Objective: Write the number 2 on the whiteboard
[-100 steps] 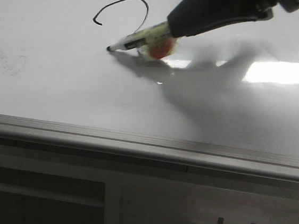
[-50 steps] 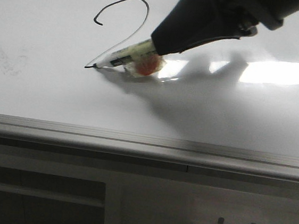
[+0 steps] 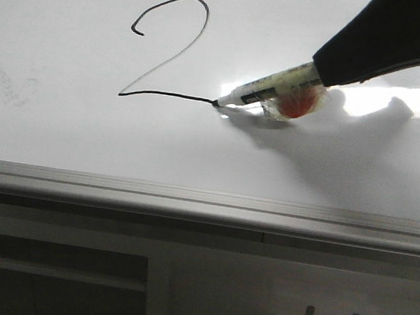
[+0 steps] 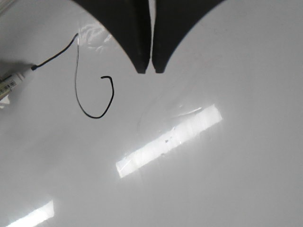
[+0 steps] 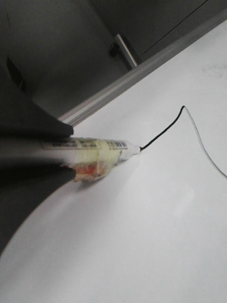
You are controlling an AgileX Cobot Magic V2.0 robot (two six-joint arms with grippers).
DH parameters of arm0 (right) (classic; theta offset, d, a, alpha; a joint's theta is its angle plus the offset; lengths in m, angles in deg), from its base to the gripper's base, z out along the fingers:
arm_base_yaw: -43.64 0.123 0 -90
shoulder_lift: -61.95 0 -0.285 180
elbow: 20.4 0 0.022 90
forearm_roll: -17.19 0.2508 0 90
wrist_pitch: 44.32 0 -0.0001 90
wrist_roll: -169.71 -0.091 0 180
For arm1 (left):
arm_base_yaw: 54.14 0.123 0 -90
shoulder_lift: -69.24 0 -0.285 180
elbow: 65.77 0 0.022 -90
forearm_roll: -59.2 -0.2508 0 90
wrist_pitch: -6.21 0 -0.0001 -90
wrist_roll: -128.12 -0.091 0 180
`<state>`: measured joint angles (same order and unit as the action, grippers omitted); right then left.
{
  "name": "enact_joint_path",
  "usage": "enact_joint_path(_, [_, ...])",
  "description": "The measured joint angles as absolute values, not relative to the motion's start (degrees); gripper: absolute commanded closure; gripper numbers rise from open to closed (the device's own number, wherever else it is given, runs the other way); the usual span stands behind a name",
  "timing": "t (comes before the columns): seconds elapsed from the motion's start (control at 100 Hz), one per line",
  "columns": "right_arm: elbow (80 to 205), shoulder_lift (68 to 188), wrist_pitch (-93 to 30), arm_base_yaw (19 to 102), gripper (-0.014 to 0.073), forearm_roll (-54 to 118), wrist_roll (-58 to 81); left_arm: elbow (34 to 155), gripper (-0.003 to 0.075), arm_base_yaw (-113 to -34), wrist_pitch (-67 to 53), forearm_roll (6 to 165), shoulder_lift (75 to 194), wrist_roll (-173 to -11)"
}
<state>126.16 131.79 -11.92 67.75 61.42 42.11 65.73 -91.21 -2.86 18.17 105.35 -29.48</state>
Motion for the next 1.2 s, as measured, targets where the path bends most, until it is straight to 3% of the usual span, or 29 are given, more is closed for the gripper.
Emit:
enact_joint_path(0.13, [128.49, 130.10, -8.73, 69.89, 0.0642, 59.44, 41.87, 65.73, 0.0735, -91.21, 1.78, 17.89, 105.35, -29.48])
enact_joint_path(0.18, [130.07, 129.70, -7.28, 71.10, 0.0642, 59.44, 41.87, 65.39, 0.0699, -91.21, 4.38, 17.75, 105.72, -29.48])
enact_joint_path(0.23, [131.87, 129.57, -6.46, 72.38, 0.0642, 59.18, 41.87, 64.88, 0.0622, -91.21, 6.79, 17.48, 106.66, -29.48])
enact_joint_path(0.35, [134.53, 130.20, -5.45, 75.31, 0.0642, 57.58, 41.75, 63.03, 0.0330, -92.66, 10.22, 15.00, 109.86, -29.48])
enact_joint_path(0.42, [135.56, 131.33, -5.45, 76.90, 0.0642, 56.99, 41.75, 62.26, 0.0260, -94.16, 10.81, 12.54, 112.24, -29.48])
enact_joint_path(0.68, [139.78, 137.05, -5.67, 83.20, 0.0642, 54.25, 41.75, 61.95, 0.0339, -97.54, 12.76, 2.90, 120.01, -29.59])
enact_joint_path(1.2, [144.81, 142.85, -6.94, 89.56, 0.0642, 53.04, 41.75, 61.95, 0.0374, -97.63, 13.28, -2.01, 126.03, -29.70])
